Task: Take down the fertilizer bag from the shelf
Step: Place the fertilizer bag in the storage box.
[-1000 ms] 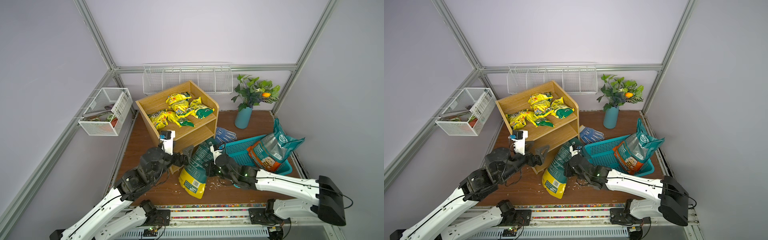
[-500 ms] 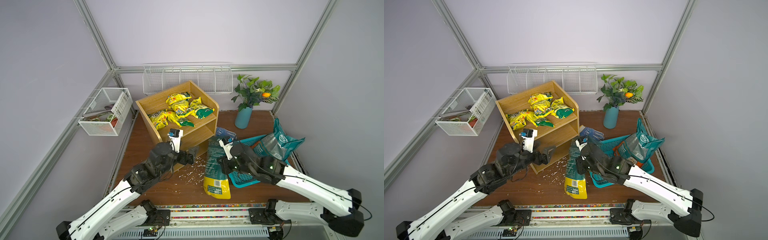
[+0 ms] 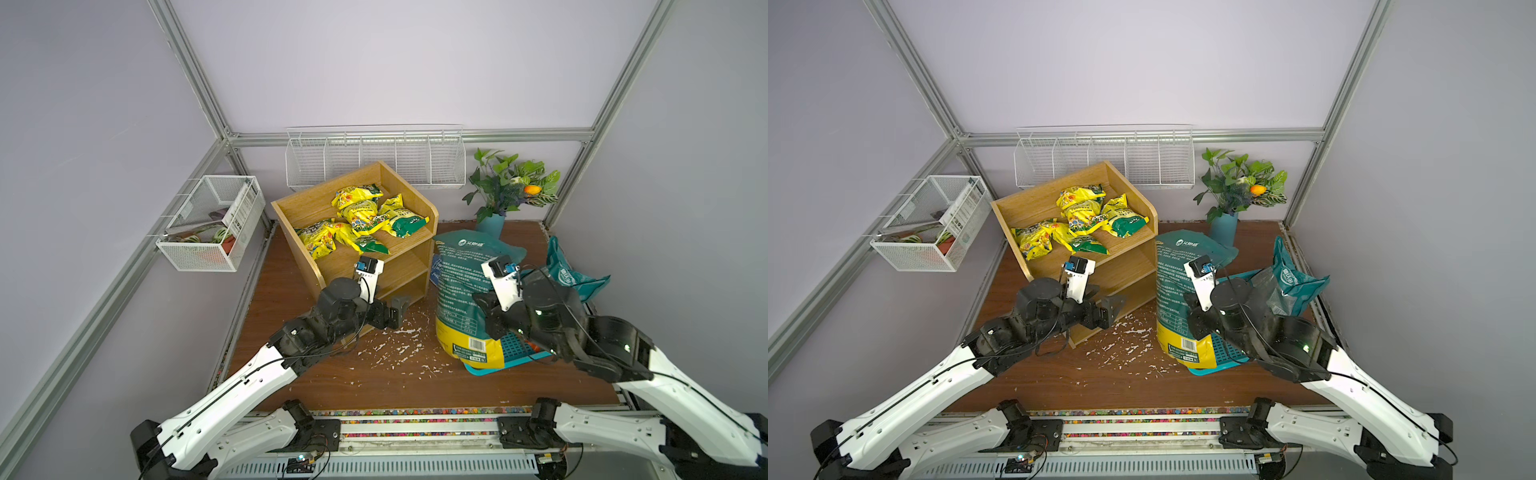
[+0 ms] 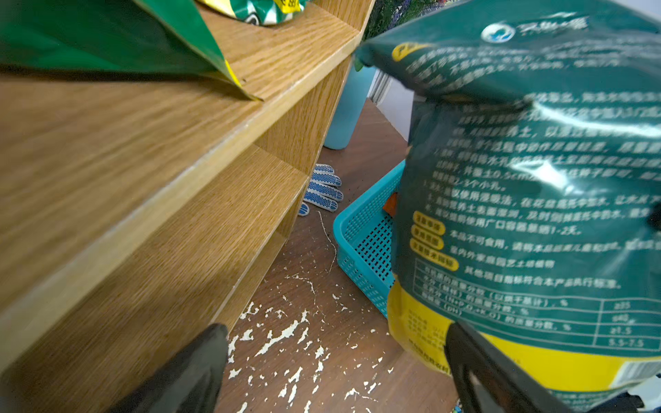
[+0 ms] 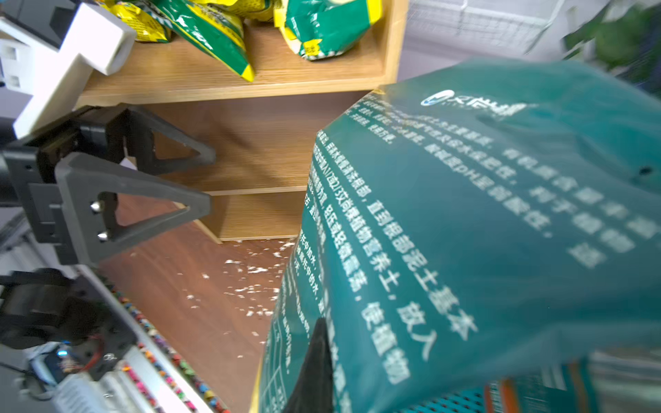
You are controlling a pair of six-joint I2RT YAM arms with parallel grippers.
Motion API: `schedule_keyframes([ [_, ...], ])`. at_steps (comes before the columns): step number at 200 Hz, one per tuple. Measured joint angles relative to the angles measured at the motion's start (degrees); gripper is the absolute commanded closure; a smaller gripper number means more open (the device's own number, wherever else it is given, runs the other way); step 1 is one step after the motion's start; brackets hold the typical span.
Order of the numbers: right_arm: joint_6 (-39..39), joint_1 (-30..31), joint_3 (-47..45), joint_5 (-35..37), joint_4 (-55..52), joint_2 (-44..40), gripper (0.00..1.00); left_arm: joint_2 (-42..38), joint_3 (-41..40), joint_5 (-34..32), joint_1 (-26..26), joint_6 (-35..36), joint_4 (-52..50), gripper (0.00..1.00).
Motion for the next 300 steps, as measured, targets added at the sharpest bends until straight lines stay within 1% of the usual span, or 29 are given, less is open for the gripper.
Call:
schedule_keyframes([
  [33, -5.9, -4.4, 1.3, 4.2, 0.5, -1.7, 1.0, 1.5, 0.0, 1.4, 0.0, -0.2, 0.7, 0.01],
  [48, -7.6, -7.6, 1.5, 4.6, 1.4, -1.8, 1.0, 2.3, 0.0, 1.9, 0.0, -0.2, 1.0, 0.01],
  [61, -8.5, -11.3, 1.5, 3.7, 1.7, -1.4, 1.0, 2.8, 0.0, 2.2, 0.0, -0.3, 1.3, 0.01],
  [83, -9.1, -18.8, 0.9, 0.3, 2.9, 1.1, 1.0, 3.5, 0.1, 2.8, 0.0, -0.5, 1.6, 0.01],
  [111, -9.6, -24.3, -4.0, -2.1, 7.6, 5.2, 1.0, 3.7, 0.1, 3.1, 0.0, -0.7, 2.0, 0.01],
  [130, -9.8, -26.5, -9.1, -3.8, 11.5, 6.7, 1.0, 3.6, 0.1, 3.1, 0.0, -1.3, 2.3, 0.01],
  [160, -10.0, -28.0, -17.3, -6.0, 17.4, 6.4, 1.0, 3.6, 0.1, 3.1, 0.0, -1.9, 2.7, 0.01],
  [191, -9.4, -28.6, -24.3, -6.5, 22.0, 3.8, 1.0, 3.6, 0.1, 3.1, 0.0, -1.9, 2.7, 0.01],
  [209, -6.5, -28.7, -26.8, -6.7, 22.9, 1.4, 1.0, 3.6, 0.1, 3.1, 0.0, -1.9, 2.8, 0.01],
  [214, -5.5, -28.7, -27.5, -6.9, 22.9, 0.6, 0.96, 3.6, 0.1, 3.1, 0.0, -1.9, 2.8, 0.01],
  [219, -4.5, -28.7, -28.3, -7.2, 23.0, -0.3, 0.9, 3.7, 0.1, 3.1, 0.0, -1.9, 2.9, 0.01],
  [241, 0.5, -28.8, -32.5, -8.5, 22.1, -6.1, 0.47, 4.1, 0.1, 3.1, 0.0, -1.9, 3.5, 0.01],
  [249, 2.2, -28.9, -33.5, -9.0, 21.4, -8.4, 0.35, 4.5, 0.1, 3.2, 0.0, -1.9, 3.7, 0.01],
  [254, 2.8, -28.9, -33.9, -9.2, 20.8, -9.9, 0.3, 4.7, 0.1, 3.2, 0.0, -1.9, 3.8, 0.01],
  [263, 4.7, -29.0, -34.0, -9.3, 19.5, -12.5, 0.23, 5.0, 0.1, 3.3, 0.0, -1.9, 4.1, 0.01],
  [270, 5.6, -29.0, -33.9, -9.2, 18.7, -14.5, 0.2, 5.2, 0.1, 3.5, 0.0, -1.9, 4.2, 0.01],
  [287, 7.6, -29.0, -31.8, -8.5, 15.1, -17.6, 0.17, 5.5, 0.1, 3.6, 0.0, -1.9, 4.5, 0.01],
  [300, 8.4, -29.0, -28.4, -6.9, 12.2, -17.5, 0.17, 5.5, 0.1, 3.8, 0.0, -1.9, 4.6, 0.01],
])
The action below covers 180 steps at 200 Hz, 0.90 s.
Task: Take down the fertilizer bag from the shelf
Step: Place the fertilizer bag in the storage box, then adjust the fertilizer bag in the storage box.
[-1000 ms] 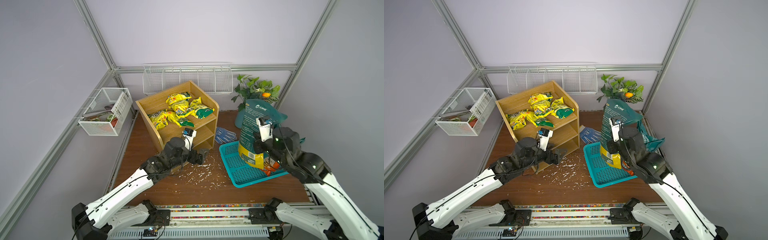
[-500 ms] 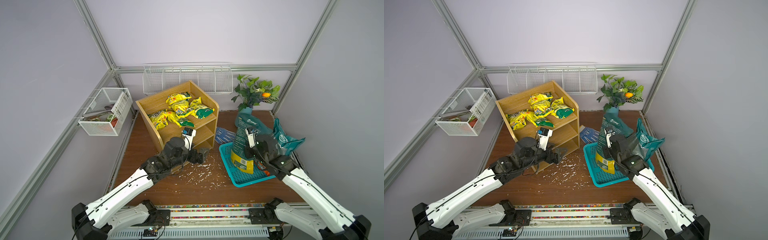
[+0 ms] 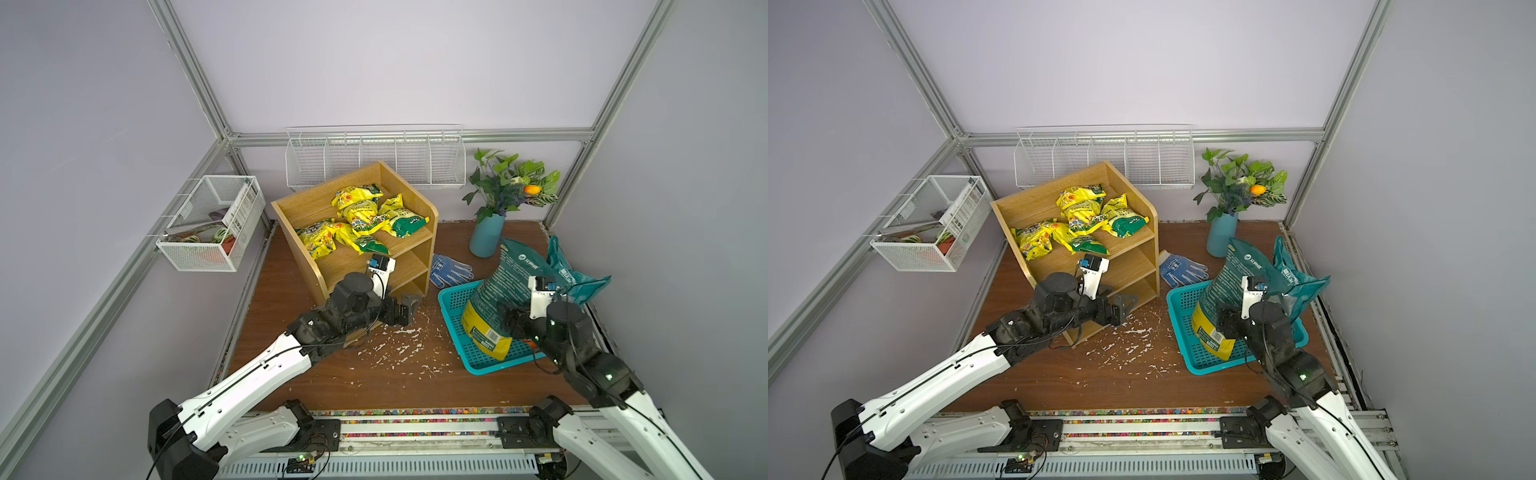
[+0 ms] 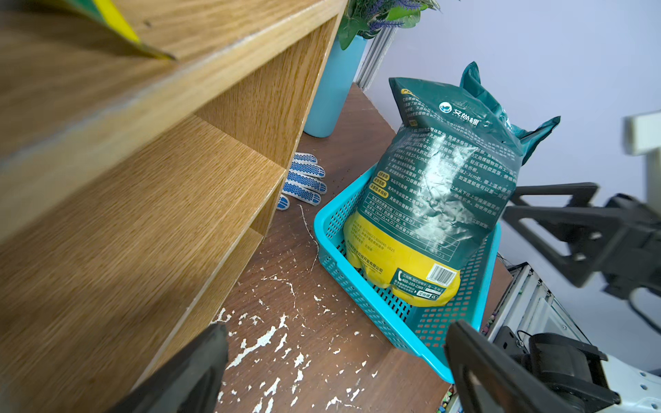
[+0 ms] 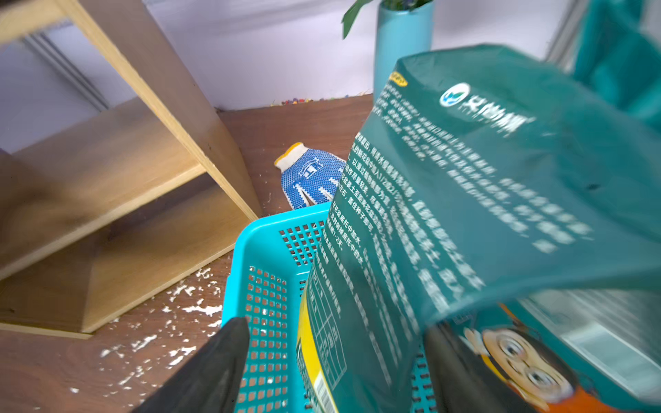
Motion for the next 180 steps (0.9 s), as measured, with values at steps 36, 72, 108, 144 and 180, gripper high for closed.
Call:
schedule_keyframes([
  [36, -0.3, -1.3, 14.3, 2.5, -6.2, 9.9, 0.14, 0.0, 0.0, 0.2, 0.0, 0.0, 0.2, 0.01],
  [72, -1.6, -11.1, 27.6, -3.3, -11.3, 25.3, 0.15, -0.5, 0.0, 0.2, 0.0, 0.0, 0.1, 0.01],
  [108, -3.8, -22.0, 34.5, -10.6, -14.5, 34.5, 0.13, -1.4, 0.0, 0.2, 0.0, 0.0, -0.1, 0.01],
  [144, -5.9, -28.1, 34.7, -14.6, -14.9, 38.0, 0.12, -1.3, 0.0, 0.1, 0.0, 0.0, -0.3, 0.01],
  [180, -7.8, -32.6, 33.5, -18.2, -13.7, 38.3, 0.13, -1.0, 0.0, 0.2, 0.0, 0.0, -0.3, 0.01],
])
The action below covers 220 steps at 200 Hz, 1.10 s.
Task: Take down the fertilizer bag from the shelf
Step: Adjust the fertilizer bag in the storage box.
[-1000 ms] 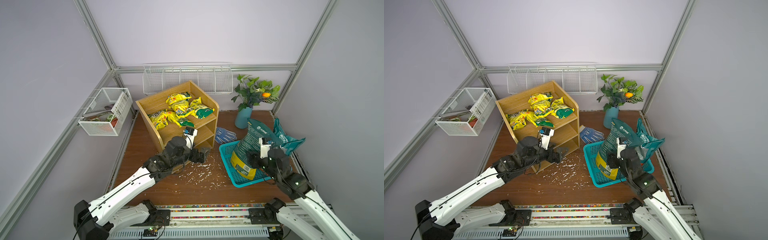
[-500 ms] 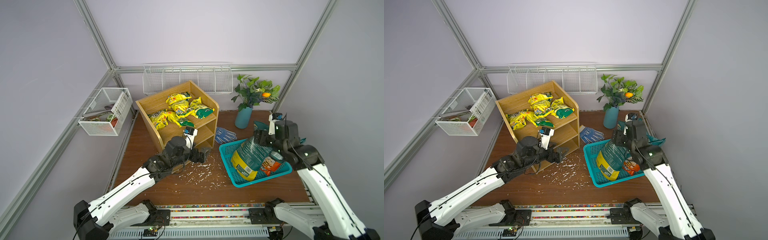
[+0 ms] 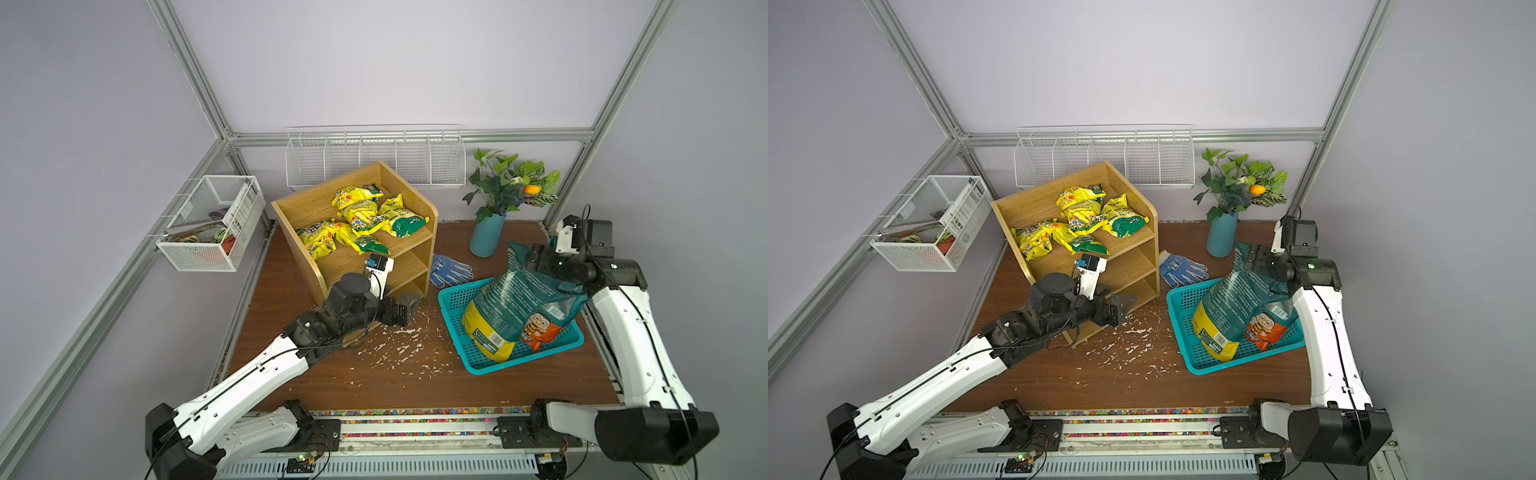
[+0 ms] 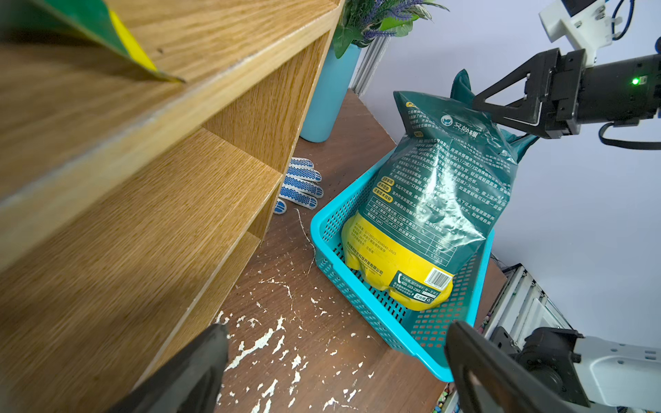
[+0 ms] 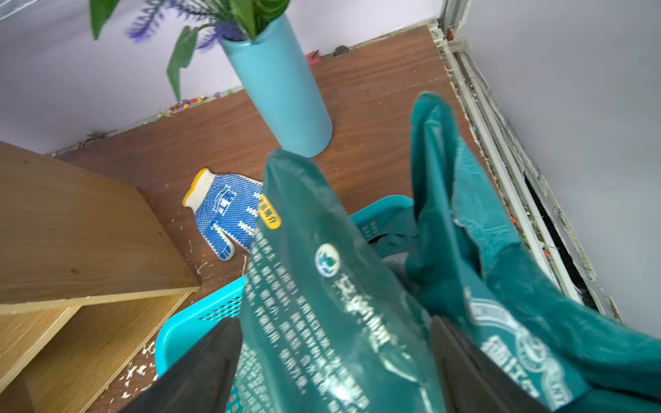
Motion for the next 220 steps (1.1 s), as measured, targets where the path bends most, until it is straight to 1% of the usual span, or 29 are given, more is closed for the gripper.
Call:
schedule_keyframes([
  [22, -1.4, -0.5, -0.6, -0.7, 1.3, 0.7, 0.13, 0.4, 0.0, 0.0, 0.0, 0.0, 0.0, 0.01],
  [42, -2.1, -0.5, -0.7, -1.7, 2.2, 1.9, 0.16, 0.7, 0.0, 0.0, 0.0, 0.0, 0.0, 0.01],
  [52, -2.3, -0.5, -1.2, -2.3, 3.2, 2.4, 0.2, 0.8, 0.0, 0.0, 0.0, 0.0, 0.0, 0.01],
  [75, -2.4, -0.7, -4.2, -4.8, 5.7, 2.6, 0.35, 0.8, 0.0, -0.2, 0.0, 0.0, 0.0, 0.01],
  [86, -1.7, -0.7, -5.8, -6.5, 6.9, 2.6, 0.45, 0.8, 0.0, -0.4, 0.0, 0.0, 0.0, 0.01],
  [92, -1.4, -0.7, -6.6, -7.3, 7.4, 2.5, 0.55, 0.8, 0.0, -0.5, 0.0, 0.0, 0.0, 0.01],
  [109, -1.5, -0.8, -8.9, -9.5, 8.5, 2.5, 0.86, 0.8, 0.0, -0.6, 0.0, 0.0, 0.0, 0.01],
  [119, -0.9, -0.8, -9.7, -10.5, 8.8, 2.5, 1.0, 0.8, 0.0, -0.6, 0.0, 0.0, 0.1, 0.01],
  [146, -0.7, -0.8, -9.9, -11.8, 9.0, 2.0, 1.0, 0.7, 0.0, -0.6, 0.0, 0.0, 0.0, 0.01],
  [173, -0.7, -0.8, -8.8, -11.5, 7.9, 0.1, 1.0, 0.7, 0.0, -0.9, 0.0, 0.0, 0.1, 0.01],
  [220, -1.0, -0.4, -5.5, -9.5, 5.1, -6.2, 1.0, 0.6, -0.1, -1.0, 0.0, 0.0, 0.2, 0.01],
])
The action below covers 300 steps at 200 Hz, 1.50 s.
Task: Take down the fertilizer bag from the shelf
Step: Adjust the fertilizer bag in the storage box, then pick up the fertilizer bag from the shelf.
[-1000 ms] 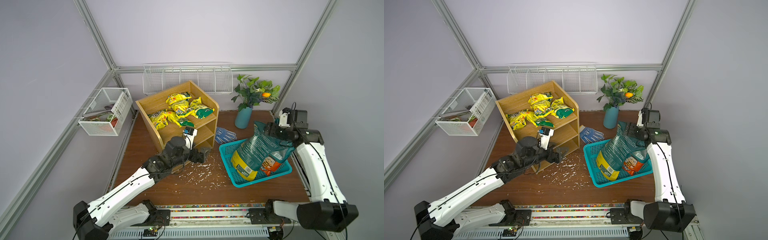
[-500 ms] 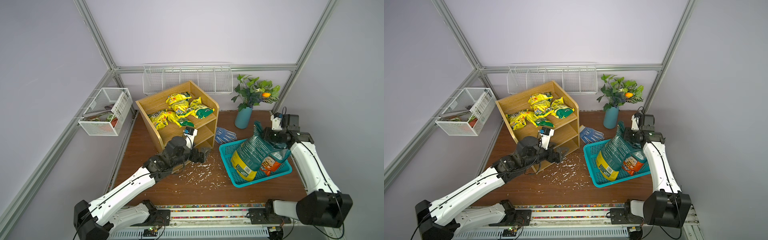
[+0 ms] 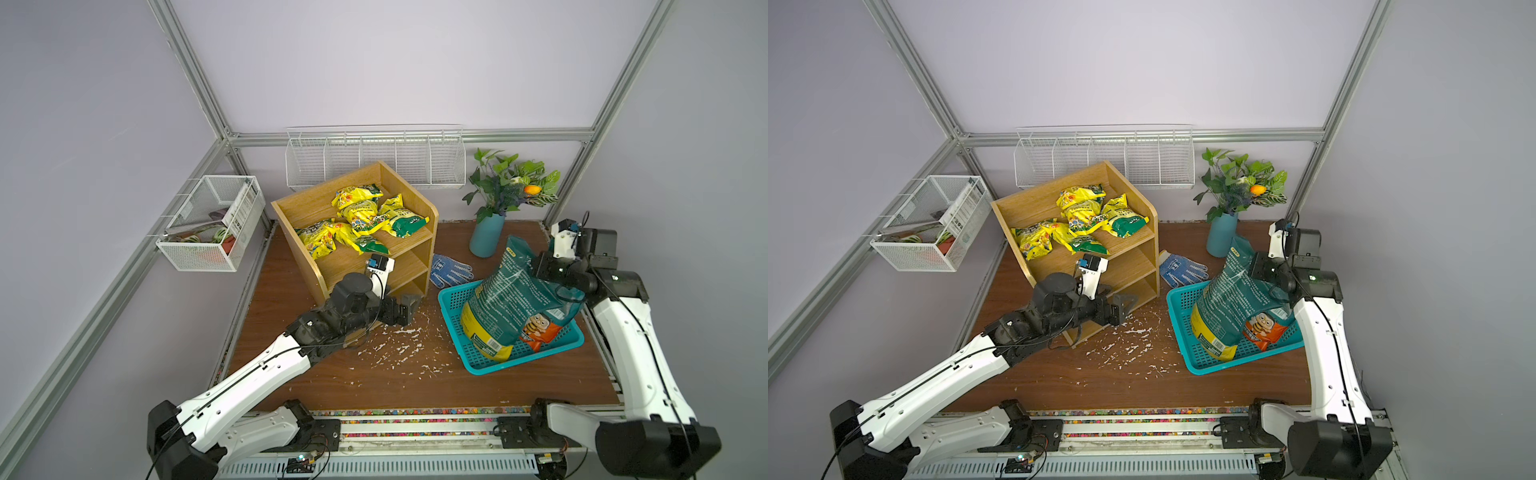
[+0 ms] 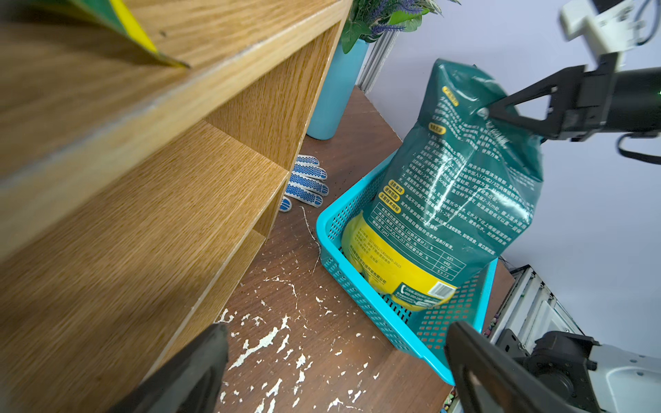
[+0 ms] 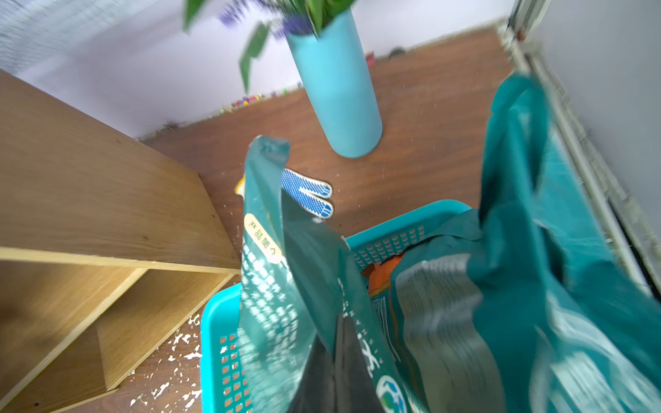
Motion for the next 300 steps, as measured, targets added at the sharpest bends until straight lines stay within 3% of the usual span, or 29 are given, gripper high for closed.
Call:
schedule_keyframes([
  [59, -2.8, 0.0, 2.1, 5.5, -2.5, -5.0, 1.0, 0.0, 0.0, 0.0, 0.0, 0.0, 0.3, 0.01],
  [104, -3.4, 0.0, -2.0, 4.6, 1.7, -5.3, 1.0, 0.0, 0.0, 0.0, 0.0, 0.0, 0.3, 0.01],
  [130, -1.9, 0.0, -6.5, 4.4, 6.8, -7.0, 0.68, 0.0, 0.0, 0.0, 0.0, 0.0, 0.1, 0.01],
  [163, -1.0, 0.1, -5.1, 3.2, 8.0, -8.3, 0.61, 0.0, 0.0, -0.4, 0.0, 0.3, -0.7, 0.01],
  [178, -1.0, 1.0, -2.3, 3.1, 7.6, -7.8, 0.38, 0.0, 0.0, -0.5, 0.0, 0.4, -0.9, 0.01],
  [187, -1.1, 2.5, -0.2, 3.1, 7.6, -7.4, 0.29, 0.0, 0.0, -0.5, 0.0, 0.4, -1.0, 0.01],
  [199, -1.6, 5.0, 2.2, 3.6, 7.6, -7.0, 0.24, 0.0, 0.0, -0.5, 0.0, 0.4, -1.0, 0.01],
  [239, -1.6, 13.8, 8.9, 6.6, 7.2, -4.6, 0.23, -0.3, 0.0, -1.1, 0.0, 0.2, -1.0, 0.01],
  [300, -0.4, 35.0, 21.4, 12.0, 6.0, 5.3, 0.23, -1.4, -0.5, -1.5, 0.0, -0.1, -1.0, 0.01],
])
